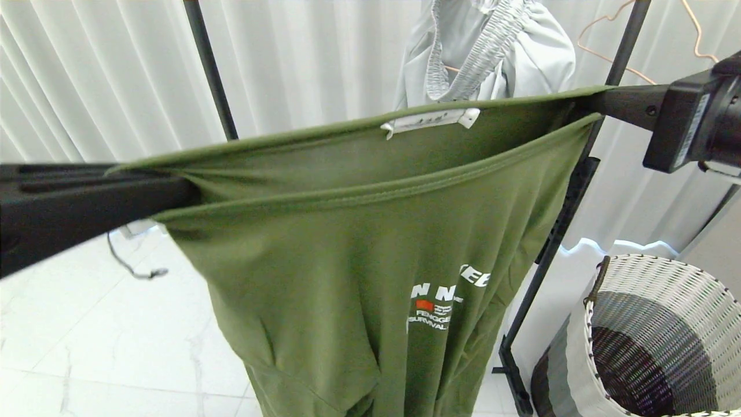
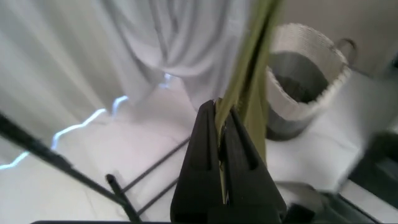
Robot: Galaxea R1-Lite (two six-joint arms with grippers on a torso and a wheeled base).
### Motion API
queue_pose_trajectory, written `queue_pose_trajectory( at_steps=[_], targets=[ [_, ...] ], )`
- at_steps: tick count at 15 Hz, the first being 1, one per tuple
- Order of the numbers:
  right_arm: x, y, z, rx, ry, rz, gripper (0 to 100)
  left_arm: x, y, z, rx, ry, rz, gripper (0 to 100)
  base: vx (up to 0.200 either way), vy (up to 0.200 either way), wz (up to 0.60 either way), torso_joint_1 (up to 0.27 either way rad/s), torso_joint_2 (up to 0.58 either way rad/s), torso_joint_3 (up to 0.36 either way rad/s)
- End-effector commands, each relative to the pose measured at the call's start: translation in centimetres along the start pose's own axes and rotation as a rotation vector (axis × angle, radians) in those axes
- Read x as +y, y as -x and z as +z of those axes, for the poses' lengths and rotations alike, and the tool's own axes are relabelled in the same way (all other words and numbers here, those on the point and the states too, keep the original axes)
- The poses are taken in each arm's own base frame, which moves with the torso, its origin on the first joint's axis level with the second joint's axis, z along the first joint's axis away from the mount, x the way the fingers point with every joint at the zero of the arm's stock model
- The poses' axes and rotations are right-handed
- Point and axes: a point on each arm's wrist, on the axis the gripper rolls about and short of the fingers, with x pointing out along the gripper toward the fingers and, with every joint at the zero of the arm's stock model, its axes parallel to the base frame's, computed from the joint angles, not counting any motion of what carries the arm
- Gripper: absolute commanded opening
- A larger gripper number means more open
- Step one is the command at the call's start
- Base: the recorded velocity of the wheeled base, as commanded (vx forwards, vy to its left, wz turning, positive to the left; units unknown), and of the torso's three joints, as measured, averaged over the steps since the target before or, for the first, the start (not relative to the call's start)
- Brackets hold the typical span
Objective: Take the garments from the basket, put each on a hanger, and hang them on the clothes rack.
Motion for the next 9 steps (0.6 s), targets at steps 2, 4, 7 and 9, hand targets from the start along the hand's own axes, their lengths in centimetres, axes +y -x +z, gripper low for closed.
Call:
queue_pose_trajectory(
  at_steps=[2,4,7,9],
  targets=[
    [-1.2,2.7,1.1,-0.019,-0.003,-0.033,0,1.2,-5.5,3.1,-0.068,0.047,0.17,0,0.0,0.0,0.0,0.0,0.0,0.0],
    [-1.6,4.6,0.9,0.017,0.004,-0.029,0,1.1,-6.7,3.0,-0.055,0.045,0.178,0,0.0,0.0,0.0,0.0,0.0,0.0],
    [-1.7,5.7,-0.2,0.055,0.01,-0.023,0,0.6,-7.3,1.0,0.011,0.034,0.166,0,0.0,0.0,0.0,0.0,0.0,0.0],
    [-1.6,5.6,-0.2,0.054,0.01,-0.02,0,0.6,-7.1,1.3,0.0,0.035,0.163,0,0.0,0.0,0.0,0.0,0.0,0.0]
  ],
)
